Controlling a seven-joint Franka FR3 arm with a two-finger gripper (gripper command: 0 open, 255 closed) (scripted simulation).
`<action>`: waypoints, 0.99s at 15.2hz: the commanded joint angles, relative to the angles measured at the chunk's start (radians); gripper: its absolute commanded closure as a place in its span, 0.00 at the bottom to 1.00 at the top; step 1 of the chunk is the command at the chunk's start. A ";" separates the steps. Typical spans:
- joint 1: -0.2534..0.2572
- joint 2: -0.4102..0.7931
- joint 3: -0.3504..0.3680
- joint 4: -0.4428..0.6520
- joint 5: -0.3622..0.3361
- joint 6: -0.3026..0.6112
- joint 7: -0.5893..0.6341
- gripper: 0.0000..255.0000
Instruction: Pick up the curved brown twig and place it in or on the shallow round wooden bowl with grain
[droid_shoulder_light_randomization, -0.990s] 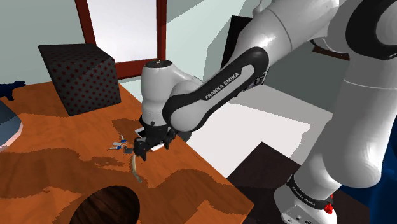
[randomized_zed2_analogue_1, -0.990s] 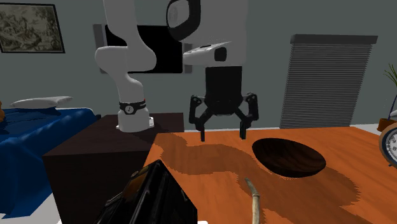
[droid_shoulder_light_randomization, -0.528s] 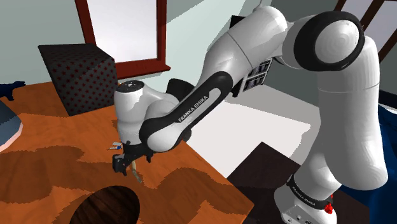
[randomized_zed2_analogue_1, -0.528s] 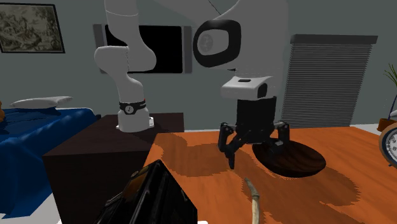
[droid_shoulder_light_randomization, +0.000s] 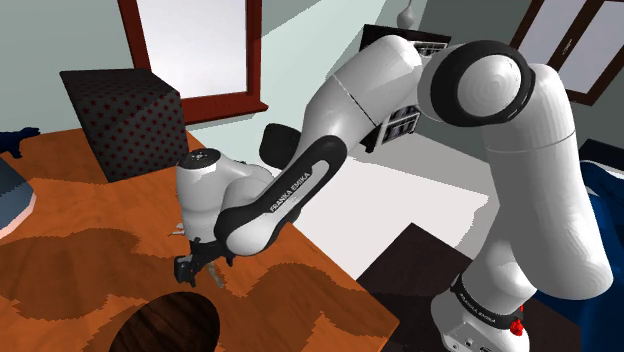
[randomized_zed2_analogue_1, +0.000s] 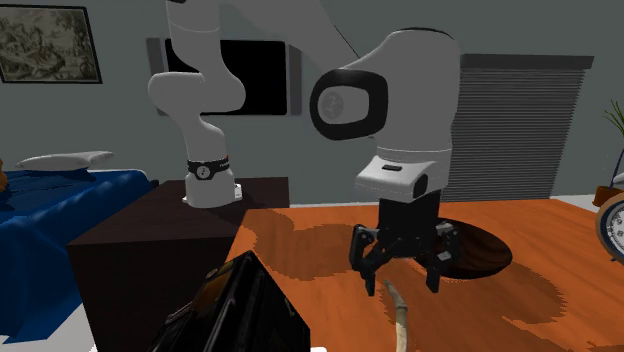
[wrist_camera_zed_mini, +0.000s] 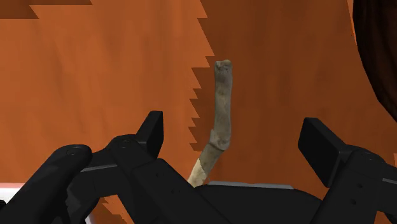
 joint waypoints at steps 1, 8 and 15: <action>0.003 0.012 -0.005 0.000 -0.006 0.011 0.003 0.00; 0.003 0.011 -0.005 0.000 -0.006 0.011 0.003 0.00; 0.003 0.011 -0.005 0.000 -0.006 0.011 0.003 1.00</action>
